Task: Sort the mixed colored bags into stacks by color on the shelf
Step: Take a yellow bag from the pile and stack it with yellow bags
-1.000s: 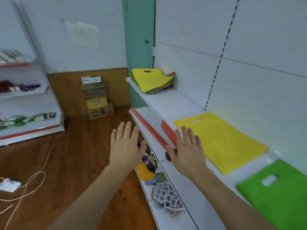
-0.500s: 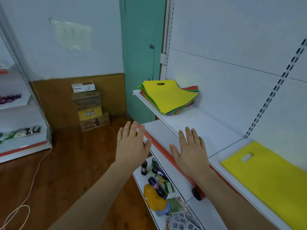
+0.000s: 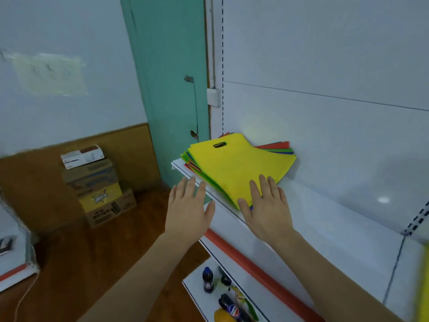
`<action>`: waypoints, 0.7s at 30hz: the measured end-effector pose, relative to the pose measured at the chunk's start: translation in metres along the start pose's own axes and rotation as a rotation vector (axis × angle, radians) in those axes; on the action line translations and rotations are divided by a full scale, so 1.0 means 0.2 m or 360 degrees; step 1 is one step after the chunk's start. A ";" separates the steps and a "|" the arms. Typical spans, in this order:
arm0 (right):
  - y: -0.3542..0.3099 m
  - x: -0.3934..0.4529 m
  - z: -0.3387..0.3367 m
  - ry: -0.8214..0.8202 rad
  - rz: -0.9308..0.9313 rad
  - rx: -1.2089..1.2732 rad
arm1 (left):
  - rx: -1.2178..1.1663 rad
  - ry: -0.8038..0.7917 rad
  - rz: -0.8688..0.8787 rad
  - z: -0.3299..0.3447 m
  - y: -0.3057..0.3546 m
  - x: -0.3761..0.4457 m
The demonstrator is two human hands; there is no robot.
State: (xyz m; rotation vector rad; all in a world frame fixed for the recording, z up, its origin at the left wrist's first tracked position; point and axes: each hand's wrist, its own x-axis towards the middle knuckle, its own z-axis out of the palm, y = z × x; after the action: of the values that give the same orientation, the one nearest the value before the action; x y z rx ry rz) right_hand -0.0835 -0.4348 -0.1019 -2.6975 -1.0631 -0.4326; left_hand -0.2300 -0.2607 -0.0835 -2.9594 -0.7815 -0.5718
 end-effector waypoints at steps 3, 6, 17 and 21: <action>-0.05 0.22 0.05 0.0015 0.0053 0.0012 | -0.0044 0.0059 0.0023 0.04 -0.08 0.25; -0.09 0.34 0.11 -0.0029 0.0085 -0.0015 | -0.0068 0.0012 0.0064 0.12 -0.15 0.43; -0.18 0.59 0.29 -0.0287 0.0422 -0.0194 | 0.0048 -0.0101 0.0420 0.40 -0.31 1.02; -0.23 0.57 0.31 -0.0250 0.0612 -0.0193 | 0.0058 -0.0146 0.0589 0.46 -0.32 1.06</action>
State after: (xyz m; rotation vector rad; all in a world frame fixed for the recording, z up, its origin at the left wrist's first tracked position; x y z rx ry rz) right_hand -0.0236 -0.3113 -0.1158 -2.9902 -0.5400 -0.2252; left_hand -0.0573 -0.0937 -0.0979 -3.0008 -0.2292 -0.3947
